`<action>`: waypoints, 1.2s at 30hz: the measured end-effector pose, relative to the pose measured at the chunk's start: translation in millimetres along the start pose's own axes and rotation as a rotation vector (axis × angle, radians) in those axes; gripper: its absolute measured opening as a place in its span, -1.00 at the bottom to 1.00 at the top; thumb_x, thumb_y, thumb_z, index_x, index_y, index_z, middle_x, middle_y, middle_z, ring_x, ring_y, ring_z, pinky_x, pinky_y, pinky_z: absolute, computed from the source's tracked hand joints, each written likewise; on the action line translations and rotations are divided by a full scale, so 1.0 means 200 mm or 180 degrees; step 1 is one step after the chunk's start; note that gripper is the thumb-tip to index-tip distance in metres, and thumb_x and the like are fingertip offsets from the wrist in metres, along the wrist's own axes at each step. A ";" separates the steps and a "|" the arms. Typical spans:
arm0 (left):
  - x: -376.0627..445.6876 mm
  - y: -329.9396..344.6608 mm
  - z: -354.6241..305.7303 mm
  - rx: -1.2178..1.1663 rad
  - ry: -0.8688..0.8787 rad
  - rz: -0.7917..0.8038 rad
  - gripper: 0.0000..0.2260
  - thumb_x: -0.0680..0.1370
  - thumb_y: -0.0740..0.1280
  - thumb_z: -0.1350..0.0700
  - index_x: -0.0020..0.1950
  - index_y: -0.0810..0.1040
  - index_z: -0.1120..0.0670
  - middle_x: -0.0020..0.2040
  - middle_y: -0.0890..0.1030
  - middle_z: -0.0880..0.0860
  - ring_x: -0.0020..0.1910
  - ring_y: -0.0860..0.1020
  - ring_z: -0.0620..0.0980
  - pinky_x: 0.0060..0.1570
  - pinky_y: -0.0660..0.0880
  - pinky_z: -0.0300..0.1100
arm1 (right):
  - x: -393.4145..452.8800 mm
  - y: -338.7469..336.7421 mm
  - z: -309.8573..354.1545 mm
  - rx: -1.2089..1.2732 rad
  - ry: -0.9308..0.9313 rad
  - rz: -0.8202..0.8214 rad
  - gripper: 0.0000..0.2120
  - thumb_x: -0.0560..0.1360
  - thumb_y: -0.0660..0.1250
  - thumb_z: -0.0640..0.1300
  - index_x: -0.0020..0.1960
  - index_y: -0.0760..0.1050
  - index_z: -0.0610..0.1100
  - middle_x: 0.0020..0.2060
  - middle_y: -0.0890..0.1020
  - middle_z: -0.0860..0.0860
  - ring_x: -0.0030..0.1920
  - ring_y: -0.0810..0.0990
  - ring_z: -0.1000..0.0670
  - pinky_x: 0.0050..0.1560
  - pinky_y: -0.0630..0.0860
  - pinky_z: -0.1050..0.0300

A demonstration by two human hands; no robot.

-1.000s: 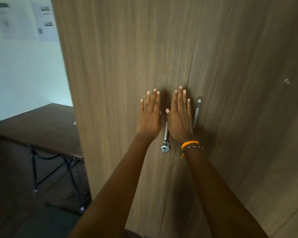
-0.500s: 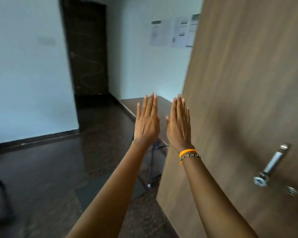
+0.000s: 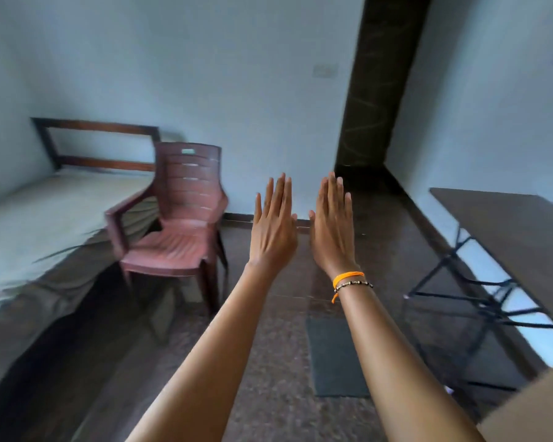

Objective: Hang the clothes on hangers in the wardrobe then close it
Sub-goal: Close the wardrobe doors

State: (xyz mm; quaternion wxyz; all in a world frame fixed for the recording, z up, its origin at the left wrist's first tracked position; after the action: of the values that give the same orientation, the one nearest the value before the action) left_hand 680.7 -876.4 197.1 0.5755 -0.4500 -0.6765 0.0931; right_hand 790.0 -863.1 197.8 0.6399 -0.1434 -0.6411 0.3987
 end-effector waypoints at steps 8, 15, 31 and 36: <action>-0.10 -0.33 0.93 0.0466 -0.0732 -0.0035 -0.40 0.55 0.16 0.21 0.54 -0.02 0.20 0.56 0.00 0.14 0.54 -0.07 0.08 0.51 -0.10 0.03 | 0.17 0.62 0.81 0.0667 -0.0387 0.0444 -0.43 0.57 -0.14 -0.07 0.51 0.00 -0.32 0.51 0.05 -0.23 0.51 -0.05 -0.13 0.48 -0.17 -0.02; 0.00 -0.37 1.59 0.0764 -0.0813 0.0003 -0.37 0.55 0.17 0.23 0.56 -0.07 0.16 0.57 -0.07 0.08 0.54 -0.15 -0.01 0.49 -0.22 -0.11 | 0.38 1.14 1.27 0.1044 -0.0569 0.0397 -0.38 0.59 0.15 -0.17 0.47 -0.14 -0.29 0.50 0.06 -0.20 0.50 -0.03 -0.09 0.48 -0.15 -0.03; 0.40 -0.15 3.11 0.0775 -0.1308 0.1119 -0.39 0.61 0.11 0.14 0.55 -0.16 0.15 0.58 -0.09 0.08 0.55 -0.15 0.02 0.52 -0.10 -0.04 | 0.96 2.41 1.86 0.0846 -0.0310 0.1291 -0.47 0.63 0.07 -0.10 0.53 0.03 -0.23 0.53 0.03 -0.11 0.53 -0.14 -0.07 0.49 -0.12 -0.06; 0.54 0.05 3.62 0.0587 -0.1513 0.1286 -0.36 0.61 0.14 0.14 0.55 -0.19 0.17 0.57 -0.12 0.10 0.55 -0.16 0.04 0.51 -0.11 -0.06 | 1.08 2.90 1.86 0.0771 0.0084 0.1769 -0.47 0.63 0.07 -0.09 0.53 0.01 -0.20 0.54 0.02 -0.11 0.54 -0.14 -0.10 0.52 -0.06 -0.08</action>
State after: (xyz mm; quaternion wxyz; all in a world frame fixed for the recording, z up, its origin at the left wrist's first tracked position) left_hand 68.7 -509.0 33.3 0.4096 -0.4868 -0.6777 0.3688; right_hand 222.6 -463.5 -1.1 0.5270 -0.2412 -0.5167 0.6301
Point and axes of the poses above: each hand's wrist, its own x-axis towards the middle knuckle, its own y-axis out of the palm, z = x × y, the point moved 5 cm from there along x, towards the middle knuckle
